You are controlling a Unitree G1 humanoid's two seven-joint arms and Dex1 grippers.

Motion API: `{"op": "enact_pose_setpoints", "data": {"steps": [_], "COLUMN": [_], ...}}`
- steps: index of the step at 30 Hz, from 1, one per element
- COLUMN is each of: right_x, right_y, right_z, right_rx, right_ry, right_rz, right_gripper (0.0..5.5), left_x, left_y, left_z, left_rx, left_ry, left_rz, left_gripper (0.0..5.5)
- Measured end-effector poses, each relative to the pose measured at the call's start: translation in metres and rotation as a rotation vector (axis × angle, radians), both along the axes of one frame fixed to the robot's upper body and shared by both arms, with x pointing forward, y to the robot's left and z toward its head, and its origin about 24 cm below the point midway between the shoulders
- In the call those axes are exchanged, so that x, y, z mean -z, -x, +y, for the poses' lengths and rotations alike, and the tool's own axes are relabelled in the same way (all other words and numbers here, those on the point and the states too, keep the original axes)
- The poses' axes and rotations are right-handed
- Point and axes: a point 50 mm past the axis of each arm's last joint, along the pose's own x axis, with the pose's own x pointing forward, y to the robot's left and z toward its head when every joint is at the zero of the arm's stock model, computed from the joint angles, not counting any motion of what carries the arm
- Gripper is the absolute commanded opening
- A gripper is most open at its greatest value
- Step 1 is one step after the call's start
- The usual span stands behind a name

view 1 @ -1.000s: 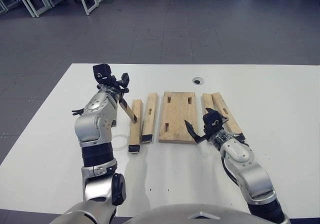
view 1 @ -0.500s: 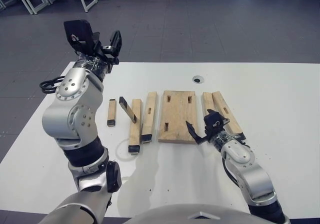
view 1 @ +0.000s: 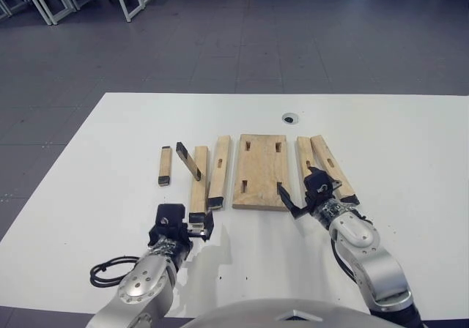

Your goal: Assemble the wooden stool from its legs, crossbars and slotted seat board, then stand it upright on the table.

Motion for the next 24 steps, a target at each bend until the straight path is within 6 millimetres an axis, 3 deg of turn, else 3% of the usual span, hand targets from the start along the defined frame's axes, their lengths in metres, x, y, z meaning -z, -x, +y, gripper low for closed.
{"op": "enact_pose_setpoints", "data": {"steps": [6,12,24], "right_x": [0.000,-0.003,-0.005], "right_y": [-0.001,-0.004,-0.006], "right_z": [-0.001,0.001,0.002], "right_rx": [-0.010,-0.034,-0.038], "right_ry": [0.010,0.012,0.011], "right_rz": [0.002,-0.014,-0.023], "right_gripper": [4.96,4.96,4.96], "left_x": [0.021,0.036,0.042], "left_y": [-0.002,-0.046,-0.053], "left_z": [0.004,0.004,0.009], "left_rx": [-0.003,-0.014,-0.090], "left_ry": [-0.044,-0.048,-0.038], "left_rz": [0.088,0.014,0.003], "left_gripper": [4.76,4.76,2.84]}}
